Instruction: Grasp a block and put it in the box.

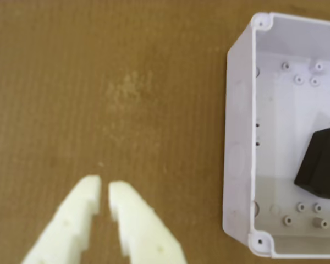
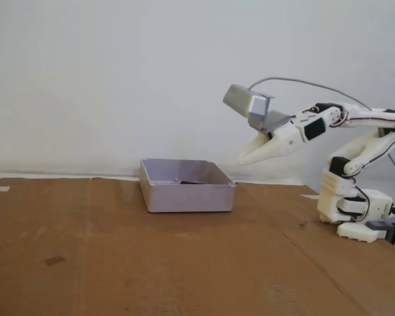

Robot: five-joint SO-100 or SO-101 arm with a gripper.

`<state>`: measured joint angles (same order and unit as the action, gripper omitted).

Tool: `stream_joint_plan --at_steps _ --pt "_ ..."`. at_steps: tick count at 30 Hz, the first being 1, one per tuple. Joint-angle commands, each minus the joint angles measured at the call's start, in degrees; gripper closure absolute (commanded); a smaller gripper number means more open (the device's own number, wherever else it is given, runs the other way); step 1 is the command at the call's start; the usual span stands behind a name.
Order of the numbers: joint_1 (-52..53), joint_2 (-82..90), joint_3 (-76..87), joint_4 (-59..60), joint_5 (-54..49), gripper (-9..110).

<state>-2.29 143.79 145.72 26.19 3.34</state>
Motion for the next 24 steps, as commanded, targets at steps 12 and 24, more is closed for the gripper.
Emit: stream_joint_plan --at_steps 12,24 --pt "-0.5 15.3 10.5 -2.8 0.3 101" --pt "-0.5 22.3 19.7 -2.8 0.4 101"
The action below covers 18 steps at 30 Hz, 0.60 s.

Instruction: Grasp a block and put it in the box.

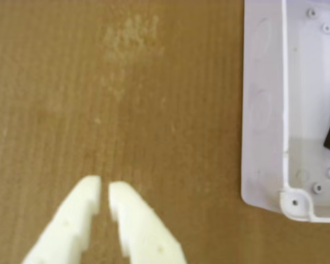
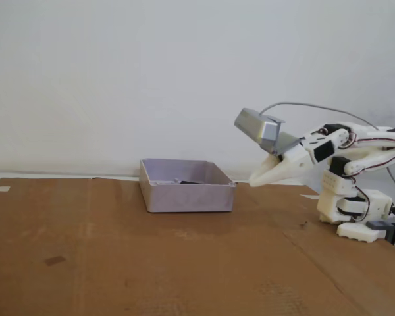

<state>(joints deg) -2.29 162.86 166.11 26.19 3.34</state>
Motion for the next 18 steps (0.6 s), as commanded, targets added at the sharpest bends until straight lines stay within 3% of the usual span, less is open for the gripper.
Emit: stream_joint_plan --at_steps 1,18 --pt "-0.5 3.7 0.1 -2.8 0.4 101" --pt "-0.5 14.2 10.9 -2.8 0.4 101"
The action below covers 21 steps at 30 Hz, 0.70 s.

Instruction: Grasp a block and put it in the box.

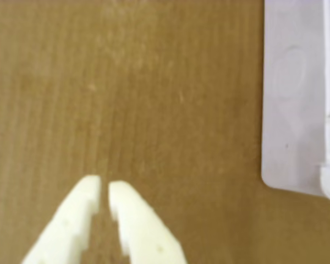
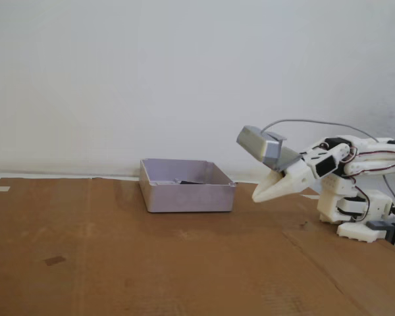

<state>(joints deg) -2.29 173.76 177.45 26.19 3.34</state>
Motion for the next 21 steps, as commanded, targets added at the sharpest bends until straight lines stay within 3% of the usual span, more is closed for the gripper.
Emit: stream_joint_plan --at_steps 1,10,21 --pt "-0.5 4.0 -0.1 -2.8 0.4 101" --pt "-0.5 7.6 3.5 -1.8 -0.3 101" --pt "-0.4 10.5 3.4 11.0 -0.3 101"
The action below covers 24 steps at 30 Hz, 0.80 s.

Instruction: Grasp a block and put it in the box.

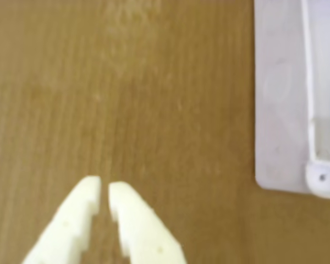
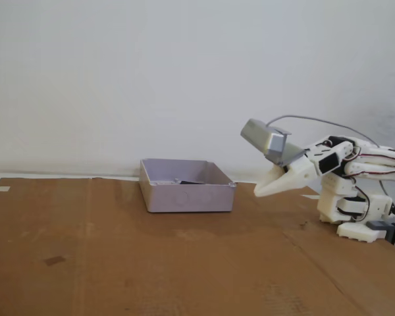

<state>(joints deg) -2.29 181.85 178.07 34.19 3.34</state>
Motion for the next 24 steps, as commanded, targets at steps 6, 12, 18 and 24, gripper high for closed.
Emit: stream_joint_plan --at_steps 6,12,18,24 --pt "-0.4 5.4 2.6 13.7 -0.3 101" --pt "-0.4 8.1 2.5 21.3 -0.3 101" --pt "-0.5 10.5 2.4 28.3 -0.3 101" --pt "-0.7 12.3 2.3 34.6 -0.3 101"
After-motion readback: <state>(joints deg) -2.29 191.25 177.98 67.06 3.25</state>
